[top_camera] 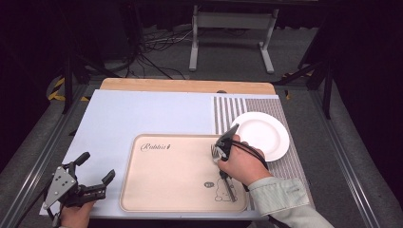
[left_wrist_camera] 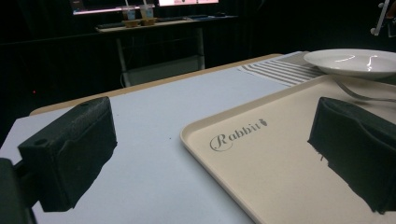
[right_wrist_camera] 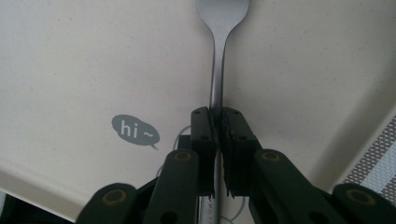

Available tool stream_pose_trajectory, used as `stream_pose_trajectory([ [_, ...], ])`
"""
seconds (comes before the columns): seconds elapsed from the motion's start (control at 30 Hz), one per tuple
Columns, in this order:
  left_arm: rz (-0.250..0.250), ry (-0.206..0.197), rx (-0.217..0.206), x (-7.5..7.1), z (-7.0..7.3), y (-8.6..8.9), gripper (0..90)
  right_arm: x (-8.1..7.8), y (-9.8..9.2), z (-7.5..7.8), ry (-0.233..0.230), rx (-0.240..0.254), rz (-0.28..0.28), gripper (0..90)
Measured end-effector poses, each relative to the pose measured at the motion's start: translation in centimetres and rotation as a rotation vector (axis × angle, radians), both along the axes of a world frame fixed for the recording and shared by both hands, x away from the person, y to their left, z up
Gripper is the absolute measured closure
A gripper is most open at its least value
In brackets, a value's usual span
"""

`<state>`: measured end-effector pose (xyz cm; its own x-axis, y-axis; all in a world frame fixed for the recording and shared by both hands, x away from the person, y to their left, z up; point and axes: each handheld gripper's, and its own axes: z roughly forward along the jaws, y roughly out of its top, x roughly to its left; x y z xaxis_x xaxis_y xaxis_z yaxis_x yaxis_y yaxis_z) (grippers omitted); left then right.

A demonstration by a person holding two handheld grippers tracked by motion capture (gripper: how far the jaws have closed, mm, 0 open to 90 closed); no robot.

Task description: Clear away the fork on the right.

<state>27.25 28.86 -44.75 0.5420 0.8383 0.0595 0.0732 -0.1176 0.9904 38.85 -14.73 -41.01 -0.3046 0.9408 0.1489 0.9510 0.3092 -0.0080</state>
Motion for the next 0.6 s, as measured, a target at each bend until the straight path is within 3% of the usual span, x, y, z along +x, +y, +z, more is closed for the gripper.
stream_pose_trajectory([
  [0.1,0.002,0.000,0.000,0.0,0.0,0.0,1.5,0.0,-0.1,-0.2,0.004,0.004,-0.001,83.7],
  [0.27,0.000,-0.001,0.000,0.0,0.0,0.0,1.5,0.0,-0.1,0.1,-0.025,0.025,0.023,72.6],
  [0.47,0.001,0.001,0.000,0.0,0.0,0.0,1.5,-0.1,-0.1,0.8,-0.103,0.060,0.091,60.5],
  [0.5,0.001,0.001,0.000,0.0,0.0,0.0,1.5,-0.2,-0.2,1.1,-0.138,0.083,0.122,55.6],
  [0.53,0.001,0.001,0.000,0.0,0.0,0.0,1.5,-0.2,-0.1,1.4,-0.217,0.111,0.184,45.8],
  [0.6,0.001,0.000,0.000,0.0,0.0,0.0,1.5,-0.2,-0.1,1.6,-0.327,0.134,0.289,36.7],
])
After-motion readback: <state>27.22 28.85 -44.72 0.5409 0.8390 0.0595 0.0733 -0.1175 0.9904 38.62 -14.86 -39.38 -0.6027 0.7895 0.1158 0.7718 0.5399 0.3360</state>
